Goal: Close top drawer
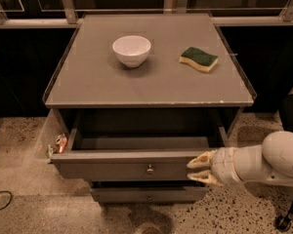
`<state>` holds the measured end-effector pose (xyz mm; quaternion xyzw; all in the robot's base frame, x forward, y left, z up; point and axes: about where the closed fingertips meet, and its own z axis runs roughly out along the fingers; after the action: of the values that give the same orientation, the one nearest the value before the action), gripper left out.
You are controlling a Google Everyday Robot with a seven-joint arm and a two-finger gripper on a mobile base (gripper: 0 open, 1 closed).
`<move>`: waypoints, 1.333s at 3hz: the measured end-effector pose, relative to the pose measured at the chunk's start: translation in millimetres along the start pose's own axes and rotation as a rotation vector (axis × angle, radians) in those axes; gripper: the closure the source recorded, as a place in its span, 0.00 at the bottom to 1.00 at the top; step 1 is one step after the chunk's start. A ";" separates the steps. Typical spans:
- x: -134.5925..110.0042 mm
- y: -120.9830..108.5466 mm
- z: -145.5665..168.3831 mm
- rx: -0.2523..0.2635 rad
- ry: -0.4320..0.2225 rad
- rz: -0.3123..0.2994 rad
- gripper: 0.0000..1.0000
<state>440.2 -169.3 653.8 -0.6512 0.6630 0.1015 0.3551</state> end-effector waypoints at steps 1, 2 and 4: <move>7.7 -39.9 11.9 0.022 0.029 -0.038 0.85; 7.6 -39.5 11.9 0.022 0.029 -0.038 1.00; 7.5 -39.5 11.9 0.022 0.029 -0.038 0.62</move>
Offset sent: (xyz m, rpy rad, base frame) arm 0.2423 -0.0620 0.0542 -0.1874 -0.1509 -0.1784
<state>481.9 -173.3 653.5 -0.6612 0.6565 0.0782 0.3546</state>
